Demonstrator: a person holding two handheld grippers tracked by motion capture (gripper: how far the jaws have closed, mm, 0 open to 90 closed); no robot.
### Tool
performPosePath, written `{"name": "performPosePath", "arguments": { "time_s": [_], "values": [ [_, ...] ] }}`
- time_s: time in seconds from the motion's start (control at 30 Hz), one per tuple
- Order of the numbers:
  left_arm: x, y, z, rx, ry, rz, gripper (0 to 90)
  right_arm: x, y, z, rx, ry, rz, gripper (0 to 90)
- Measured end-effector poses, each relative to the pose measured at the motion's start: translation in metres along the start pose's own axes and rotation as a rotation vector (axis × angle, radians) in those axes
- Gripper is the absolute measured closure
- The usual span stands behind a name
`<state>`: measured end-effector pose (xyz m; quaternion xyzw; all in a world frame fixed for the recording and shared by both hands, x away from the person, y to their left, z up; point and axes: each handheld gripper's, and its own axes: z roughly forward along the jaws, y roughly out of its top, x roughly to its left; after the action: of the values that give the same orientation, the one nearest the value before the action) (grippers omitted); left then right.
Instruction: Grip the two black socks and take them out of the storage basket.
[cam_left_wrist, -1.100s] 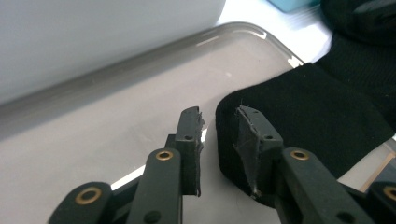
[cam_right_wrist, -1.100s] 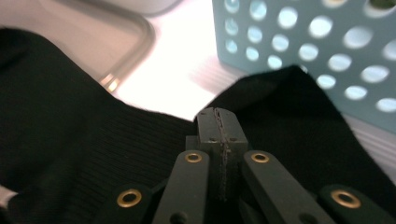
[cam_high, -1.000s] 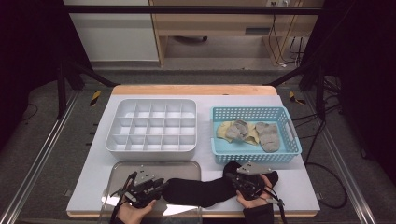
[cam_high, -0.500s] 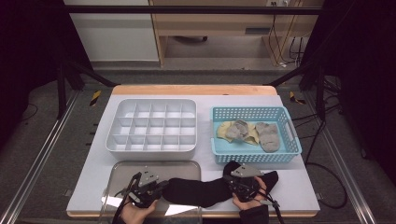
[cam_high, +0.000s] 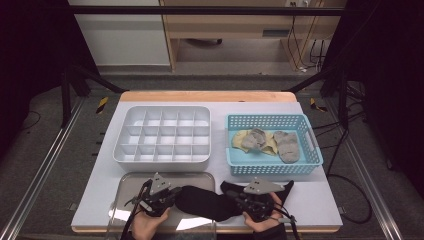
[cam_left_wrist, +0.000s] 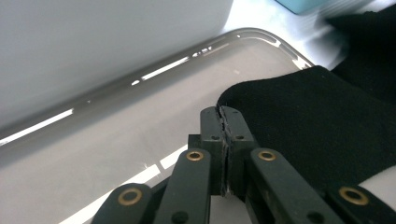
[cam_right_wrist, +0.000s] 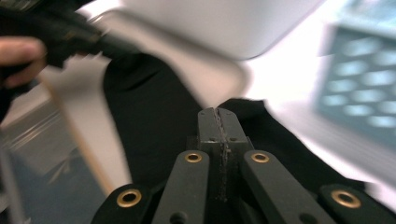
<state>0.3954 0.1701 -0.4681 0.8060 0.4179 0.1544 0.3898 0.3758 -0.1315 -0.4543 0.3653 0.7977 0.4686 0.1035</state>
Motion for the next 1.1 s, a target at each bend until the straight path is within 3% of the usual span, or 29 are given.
{"name": "performPosePath", "arguments": {
  "time_s": [0.13,0.2,0.37,0.47,0.57,0.6,0.67,0.77,0.93,1.1],
  "values": [
    [0.001,-0.001,0.002,0.004,-0.001,0.0,87.0,0.007,-0.006,0.016,0.073,0.042,-0.006,90.0],
    [0.002,0.0,0.0,-0.001,0.001,-0.006,81.9,0.005,-0.009,0.019,0.092,0.06,0.017,87.9],
    [0.001,0.004,-0.011,-0.033,-0.016,-0.019,73.9,-0.003,-0.003,0.004,0.026,0.043,0.039,83.8],
    [-0.004,0.011,-0.022,-0.063,-0.031,-0.008,69.3,-0.015,0.001,-0.012,-0.022,-0.008,0.053,82.3],
    [-0.01,0.021,-0.032,-0.08,-0.037,0.019,67.0,-0.03,0.002,-0.03,-0.052,-0.087,0.07,80.3],
    [-0.01,0.021,-0.032,-0.08,-0.037,0.019,66.4,-0.03,0.002,-0.03,-0.052,-0.087,0.07,80.3],
    [-0.014,0.03,-0.036,-0.079,-0.025,0.044,66.1,-0.044,-0.001,-0.044,-0.054,-0.174,0.073,79.4],
    [-0.02,0.042,-0.038,-0.084,-0.034,0.053,65.4,-0.058,-0.007,-0.056,-0.054,-0.249,0.095,78.5],
    [-0.037,0.055,-0.025,-0.075,-0.05,0.073,64.3,-0.076,-0.016,-0.071,-0.053,-0.341,0.119,75.3],
    [-0.056,0.062,-0.002,-0.053,-0.072,0.074,62.9,-0.09,-0.027,-0.075,-0.028,-0.384,0.146,72.2]
  ]
}}
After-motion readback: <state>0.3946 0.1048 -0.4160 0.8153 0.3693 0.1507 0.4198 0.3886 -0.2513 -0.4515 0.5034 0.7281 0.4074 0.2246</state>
